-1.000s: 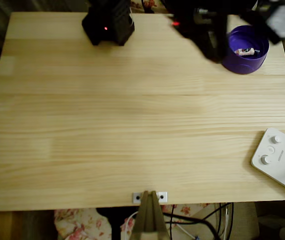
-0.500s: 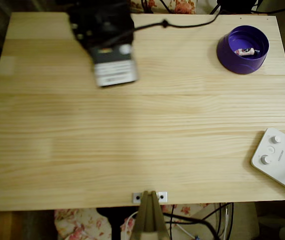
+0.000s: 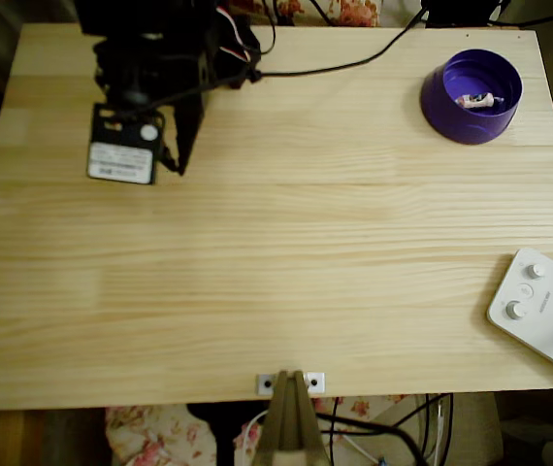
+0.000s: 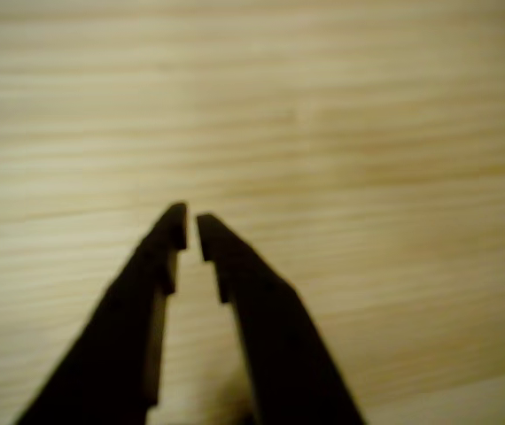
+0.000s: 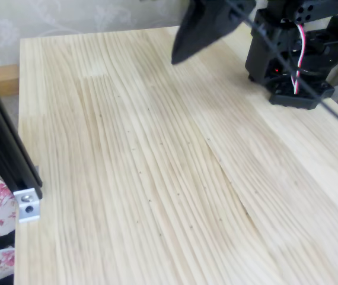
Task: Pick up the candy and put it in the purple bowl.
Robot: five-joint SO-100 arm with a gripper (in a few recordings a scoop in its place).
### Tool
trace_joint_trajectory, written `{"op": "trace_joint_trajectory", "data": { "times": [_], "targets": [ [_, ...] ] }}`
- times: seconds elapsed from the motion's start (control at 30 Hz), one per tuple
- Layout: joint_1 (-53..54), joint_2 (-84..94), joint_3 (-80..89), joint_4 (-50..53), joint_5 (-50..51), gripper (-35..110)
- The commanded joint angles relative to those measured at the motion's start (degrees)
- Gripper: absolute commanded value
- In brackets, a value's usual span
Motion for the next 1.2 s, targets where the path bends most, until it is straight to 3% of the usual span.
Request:
{"op": "trace_joint_trajectory", "data": {
  "times": [0.0,0.27,1.17],
  "targets": [
    [3.25,4.31,1.05,2.46,2.29,-1],
    [6.06,12.30,9.40,4.13,1.67,-1],
    [6.33,12.39,9.49,4.31,2.11,-1]
  ]
}}
